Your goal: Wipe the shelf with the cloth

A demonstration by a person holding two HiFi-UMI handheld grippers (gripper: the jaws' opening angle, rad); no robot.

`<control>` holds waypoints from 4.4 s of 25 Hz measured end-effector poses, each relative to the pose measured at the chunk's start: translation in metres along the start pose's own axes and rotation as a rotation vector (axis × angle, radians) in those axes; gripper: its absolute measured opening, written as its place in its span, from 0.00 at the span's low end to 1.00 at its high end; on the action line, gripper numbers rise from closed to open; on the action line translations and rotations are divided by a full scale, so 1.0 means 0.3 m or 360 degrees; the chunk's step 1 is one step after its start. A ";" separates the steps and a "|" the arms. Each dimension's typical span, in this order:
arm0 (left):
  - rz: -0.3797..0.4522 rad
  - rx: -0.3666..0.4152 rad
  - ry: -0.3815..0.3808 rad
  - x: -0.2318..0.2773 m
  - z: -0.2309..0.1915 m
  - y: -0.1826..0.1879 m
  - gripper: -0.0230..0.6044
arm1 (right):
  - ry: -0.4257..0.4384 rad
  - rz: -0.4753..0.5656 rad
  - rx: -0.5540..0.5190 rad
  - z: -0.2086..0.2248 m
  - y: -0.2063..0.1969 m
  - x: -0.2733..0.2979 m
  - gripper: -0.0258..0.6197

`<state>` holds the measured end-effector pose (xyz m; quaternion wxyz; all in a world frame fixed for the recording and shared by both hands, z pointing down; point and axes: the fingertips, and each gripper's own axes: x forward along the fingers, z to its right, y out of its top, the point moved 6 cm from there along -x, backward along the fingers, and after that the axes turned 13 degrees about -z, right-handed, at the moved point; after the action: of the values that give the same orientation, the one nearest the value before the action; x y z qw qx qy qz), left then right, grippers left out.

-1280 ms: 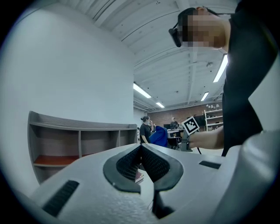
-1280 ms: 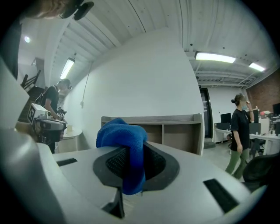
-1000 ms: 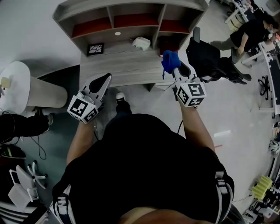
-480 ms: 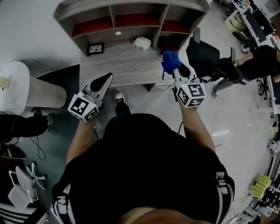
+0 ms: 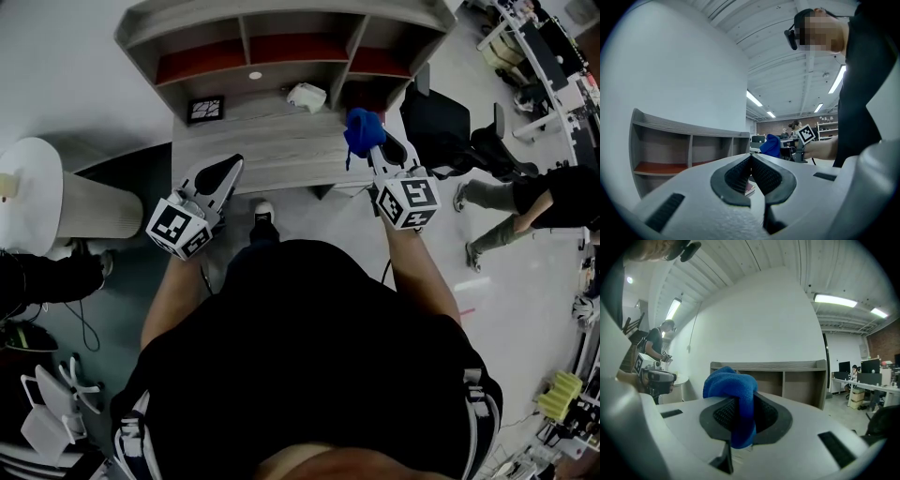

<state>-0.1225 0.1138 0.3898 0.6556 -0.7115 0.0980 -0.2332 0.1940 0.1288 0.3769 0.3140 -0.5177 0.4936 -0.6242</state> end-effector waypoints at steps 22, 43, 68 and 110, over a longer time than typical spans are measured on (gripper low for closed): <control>-0.0055 -0.0070 -0.0073 0.174 -0.372 -0.018 0.06 | -0.0001 -0.0035 0.0045 0.054 0.068 0.338 0.12; -0.0095 -0.0027 -0.0169 0.359 -0.769 0.019 0.06 | 0.0054 -0.0127 0.0058 0.077 0.198 0.758 0.12; -0.0079 -0.0031 -0.0335 0.407 -0.994 0.012 0.06 | 0.0010 -0.0241 0.0026 0.011 0.279 0.994 0.12; -0.0152 -0.0109 0.0262 0.341 -0.823 0.033 0.06 | 0.0429 -0.0337 -0.0565 0.063 0.234 1.261 0.12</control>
<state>-0.1452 -0.1522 0.4087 0.6087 -0.7158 0.1255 -0.3184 0.1027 -0.2404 0.4377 0.0824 -0.5257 0.5759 -0.6206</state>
